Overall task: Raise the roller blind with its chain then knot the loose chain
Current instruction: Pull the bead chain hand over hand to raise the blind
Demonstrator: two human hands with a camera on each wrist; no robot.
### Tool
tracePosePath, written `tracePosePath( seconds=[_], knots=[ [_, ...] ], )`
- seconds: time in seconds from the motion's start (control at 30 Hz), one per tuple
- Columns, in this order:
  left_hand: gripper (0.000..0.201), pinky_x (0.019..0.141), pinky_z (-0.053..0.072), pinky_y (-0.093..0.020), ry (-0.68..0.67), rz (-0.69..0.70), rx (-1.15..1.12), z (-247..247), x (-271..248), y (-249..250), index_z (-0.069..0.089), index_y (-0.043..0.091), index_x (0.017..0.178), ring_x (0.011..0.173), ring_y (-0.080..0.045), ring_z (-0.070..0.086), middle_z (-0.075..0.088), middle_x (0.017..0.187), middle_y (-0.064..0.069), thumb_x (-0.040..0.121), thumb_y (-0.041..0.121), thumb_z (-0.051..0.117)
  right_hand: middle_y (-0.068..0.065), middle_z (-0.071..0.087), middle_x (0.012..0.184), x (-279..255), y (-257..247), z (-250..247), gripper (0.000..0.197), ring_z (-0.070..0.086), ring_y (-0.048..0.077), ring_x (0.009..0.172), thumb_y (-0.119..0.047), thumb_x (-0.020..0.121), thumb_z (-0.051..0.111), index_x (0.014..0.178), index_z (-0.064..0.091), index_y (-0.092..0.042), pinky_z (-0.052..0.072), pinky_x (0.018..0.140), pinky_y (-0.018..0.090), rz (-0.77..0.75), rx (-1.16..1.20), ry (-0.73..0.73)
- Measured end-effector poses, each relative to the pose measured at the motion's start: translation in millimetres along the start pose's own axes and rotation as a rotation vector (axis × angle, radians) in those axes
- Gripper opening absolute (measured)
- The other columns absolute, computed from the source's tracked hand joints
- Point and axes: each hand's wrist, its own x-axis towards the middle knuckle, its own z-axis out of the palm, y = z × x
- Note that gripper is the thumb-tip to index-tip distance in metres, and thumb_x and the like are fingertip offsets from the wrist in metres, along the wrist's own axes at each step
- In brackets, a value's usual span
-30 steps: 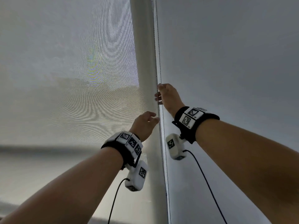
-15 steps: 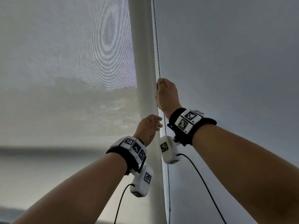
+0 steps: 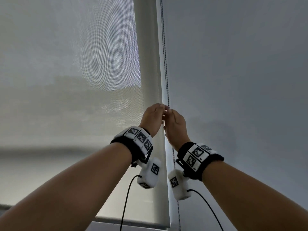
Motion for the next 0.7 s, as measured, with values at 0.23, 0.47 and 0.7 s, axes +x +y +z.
tracePosePath(
  seconds=[0.23,0.47,0.7],
  knots=[
    [0.042,0.067,0.050,-0.032,-0.046,-0.059,-0.165,11.3,2.1,35.5,0.057,-0.001,0.106,0.073,-0.028,0.063,0.065,0.080,-0.016,0.098,0.028,0.028,-0.007,0.036,0.056,-33.9,23.9,0.2,0.040,0.031,0.015,0.056,-0.036,0.096,0.038,0.056,0.039,-0.028,0.029,0.060,0.039,0.077,-0.061,0.067],
    [0.031,0.039,0.024,-0.019,0.053,-0.104,-0.217,26.8,-8.5,20.8,0.049,0.013,0.066,0.036,-0.011,0.028,0.038,0.045,0.003,0.089,0.006,0.029,-0.015,0.034,0.053,-77.6,50.8,-14.4,0.045,0.028,0.010,0.059,-0.022,0.101,0.042,0.057,0.036,-0.031,0.026,0.064,0.035,0.147,-0.018,-0.014],
    [0.032,0.041,0.020,-0.019,0.140,-0.117,-0.199,28.8,-16.0,19.6,0.044,0.016,0.058,0.043,-0.015,0.027,0.036,0.054,-0.003,0.071,-0.005,0.024,-0.012,0.046,0.046,-57.9,26.5,-20.7,0.049,0.042,0.005,0.045,0.002,0.095,0.037,0.054,0.051,-0.021,0.036,0.052,0.024,0.196,0.028,-0.078]
  ],
)
